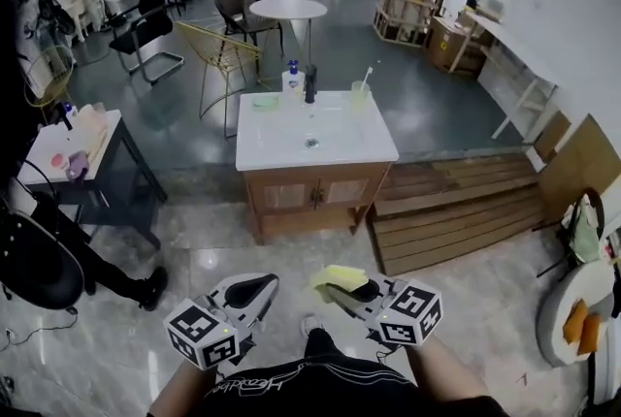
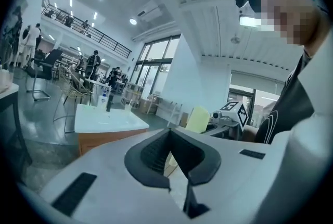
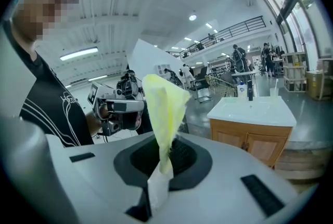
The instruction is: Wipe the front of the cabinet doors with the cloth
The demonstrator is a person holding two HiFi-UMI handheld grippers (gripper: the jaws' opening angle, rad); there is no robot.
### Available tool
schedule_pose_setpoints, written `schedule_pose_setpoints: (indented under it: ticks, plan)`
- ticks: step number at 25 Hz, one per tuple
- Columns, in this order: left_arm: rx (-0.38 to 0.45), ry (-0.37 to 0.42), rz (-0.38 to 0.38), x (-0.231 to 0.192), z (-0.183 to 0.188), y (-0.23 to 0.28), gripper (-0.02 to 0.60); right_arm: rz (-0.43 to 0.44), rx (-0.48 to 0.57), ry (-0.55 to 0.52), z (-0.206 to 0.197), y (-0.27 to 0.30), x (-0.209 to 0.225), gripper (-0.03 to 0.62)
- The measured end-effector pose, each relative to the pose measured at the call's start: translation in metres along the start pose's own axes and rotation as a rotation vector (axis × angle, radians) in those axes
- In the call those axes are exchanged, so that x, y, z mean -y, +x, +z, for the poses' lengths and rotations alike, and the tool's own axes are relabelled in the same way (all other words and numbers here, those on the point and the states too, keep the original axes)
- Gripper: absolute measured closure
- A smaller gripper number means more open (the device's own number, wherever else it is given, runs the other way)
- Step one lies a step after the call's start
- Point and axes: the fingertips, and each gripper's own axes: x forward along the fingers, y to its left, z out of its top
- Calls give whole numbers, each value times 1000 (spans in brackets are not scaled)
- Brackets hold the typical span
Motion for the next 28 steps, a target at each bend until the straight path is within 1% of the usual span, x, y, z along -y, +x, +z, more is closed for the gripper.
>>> schedule_pose_setpoints:
  ticks: [4,8,12,19,22,28]
  plan:
    - [29,26,-10,32,8,-39,575,-22,30,-41,10,-15,-51,554]
    - [58,45,-27,58,18,-59,575,-68,43,-60,12,-27,-79,554]
    - [55,59,-30,76,15,-74,575,-63,90,-30,13,-41,-102,554]
    - [67,47,-41,95,11,-86,575,-65,135,-3,1,-58,-119,554]
    - [54,45,-51,102,7,-85,575,-60,154,15,-2,-59,-122,554]
    - [54,43,-47,110,2,-88,575,-46,160,19,-10,-59,-126,554]
